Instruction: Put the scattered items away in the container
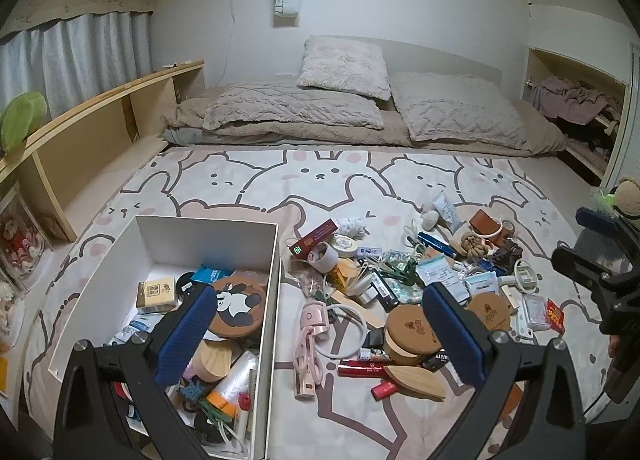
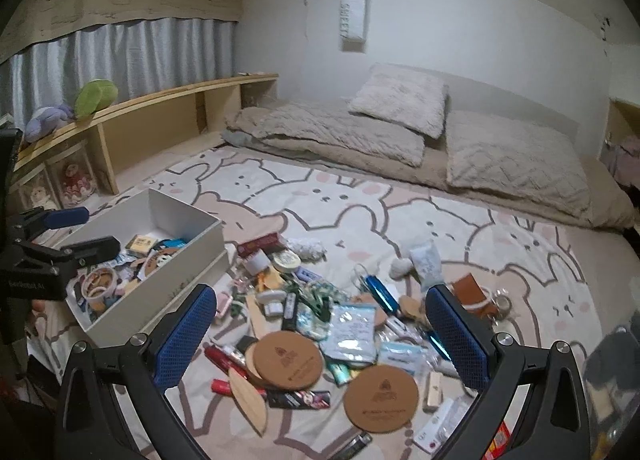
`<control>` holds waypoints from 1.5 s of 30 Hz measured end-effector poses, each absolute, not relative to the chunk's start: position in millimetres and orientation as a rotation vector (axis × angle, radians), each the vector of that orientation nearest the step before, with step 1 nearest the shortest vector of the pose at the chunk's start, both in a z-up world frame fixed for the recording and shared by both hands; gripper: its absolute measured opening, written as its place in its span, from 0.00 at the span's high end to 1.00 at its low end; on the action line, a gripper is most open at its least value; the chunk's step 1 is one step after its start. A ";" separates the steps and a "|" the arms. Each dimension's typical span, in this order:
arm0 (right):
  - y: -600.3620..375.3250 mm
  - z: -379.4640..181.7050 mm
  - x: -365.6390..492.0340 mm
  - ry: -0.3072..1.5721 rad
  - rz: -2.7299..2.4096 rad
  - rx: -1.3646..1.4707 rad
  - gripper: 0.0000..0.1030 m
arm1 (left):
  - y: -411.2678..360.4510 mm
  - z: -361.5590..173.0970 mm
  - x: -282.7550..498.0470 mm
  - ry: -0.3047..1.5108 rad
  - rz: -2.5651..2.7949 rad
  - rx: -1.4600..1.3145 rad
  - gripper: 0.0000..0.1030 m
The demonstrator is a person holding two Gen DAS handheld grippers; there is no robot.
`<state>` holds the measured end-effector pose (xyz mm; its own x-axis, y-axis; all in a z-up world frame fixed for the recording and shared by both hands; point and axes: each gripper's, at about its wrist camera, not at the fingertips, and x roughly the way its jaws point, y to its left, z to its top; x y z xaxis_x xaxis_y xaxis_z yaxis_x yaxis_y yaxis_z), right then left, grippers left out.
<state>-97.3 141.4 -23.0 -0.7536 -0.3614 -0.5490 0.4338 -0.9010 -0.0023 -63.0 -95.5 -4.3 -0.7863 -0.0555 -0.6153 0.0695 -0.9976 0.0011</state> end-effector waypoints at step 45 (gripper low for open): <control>288.2 -72.6 -86.5 0.111 -2.778 1.032 0.00 | -4.9 -74.5 -102.3 -0.146 -2.959 1.294 0.00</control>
<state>-86.5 288.2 -72.6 -0.7443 -0.1382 -0.6534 0.1900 -0.9817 -0.0088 -102.3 -4.9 -74.5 -0.6760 0.0474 -0.7354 -0.1197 -0.9917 0.0461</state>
